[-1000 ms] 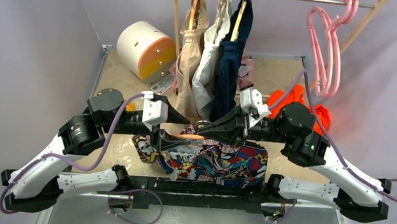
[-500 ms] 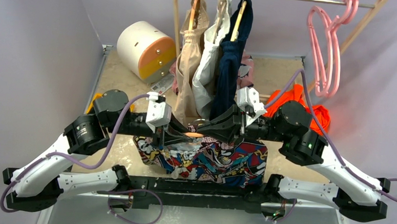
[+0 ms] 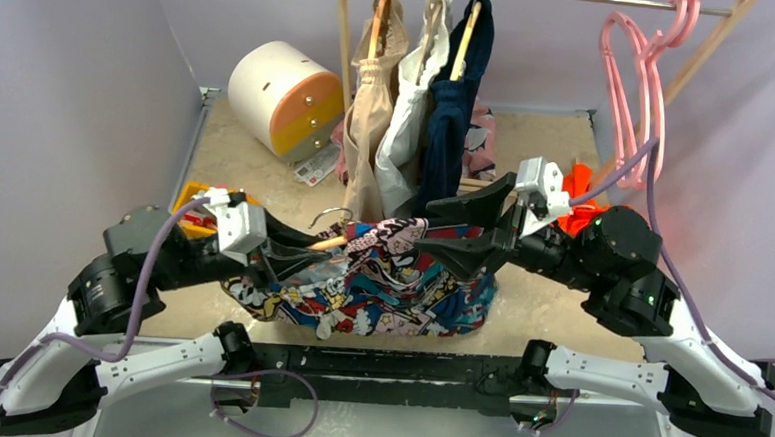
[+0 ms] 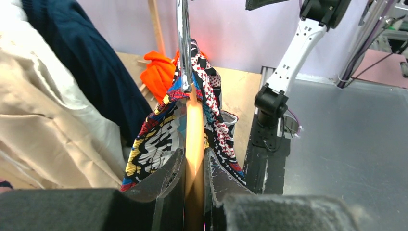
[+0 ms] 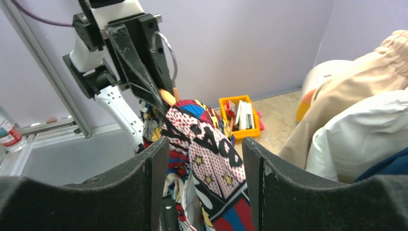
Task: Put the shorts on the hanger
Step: Hang the shorts on the hanger.
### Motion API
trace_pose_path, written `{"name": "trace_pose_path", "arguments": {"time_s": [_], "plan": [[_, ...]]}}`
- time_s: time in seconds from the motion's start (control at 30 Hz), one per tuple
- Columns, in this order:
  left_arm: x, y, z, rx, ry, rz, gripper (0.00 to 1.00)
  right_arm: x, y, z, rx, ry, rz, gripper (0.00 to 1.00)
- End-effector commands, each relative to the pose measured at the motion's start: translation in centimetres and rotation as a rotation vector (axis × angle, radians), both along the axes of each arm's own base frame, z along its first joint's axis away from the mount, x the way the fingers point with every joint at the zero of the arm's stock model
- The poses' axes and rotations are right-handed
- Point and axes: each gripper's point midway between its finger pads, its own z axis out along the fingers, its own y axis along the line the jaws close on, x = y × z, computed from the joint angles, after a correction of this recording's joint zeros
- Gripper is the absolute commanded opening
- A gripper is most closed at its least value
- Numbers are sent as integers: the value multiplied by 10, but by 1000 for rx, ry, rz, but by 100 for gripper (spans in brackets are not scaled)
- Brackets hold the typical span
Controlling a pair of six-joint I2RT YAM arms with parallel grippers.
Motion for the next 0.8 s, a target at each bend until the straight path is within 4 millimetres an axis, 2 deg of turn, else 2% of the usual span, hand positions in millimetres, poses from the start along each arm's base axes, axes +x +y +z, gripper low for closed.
{"name": "trace_pose_path", "arguments": {"time_s": [0.0, 0.1, 0.2, 0.33, 0.5, 0.77], "plan": [[8, 17, 42, -133, -70, 94, 0, 20, -1, 0, -18, 0, -104, 60], [12, 19, 46, -145, -62, 122, 0, 29, 3, -2, -17, 9, -139, 58], [20, 26, 49, -158, -49, 183, 0, 30, 0, 4, 27, 3, -151, 56], [25, 33, 50, -183, -34, 235, 0, 33, 8, -5, 4, 25, -149, 54], [28, 32, 51, -194, -21, 243, 0, 39, 23, -16, -15, 49, -144, 53], [29, 29, 54, -197, -22, 242, 0, 60, 32, -20, -13, 64, -230, 54]]}}
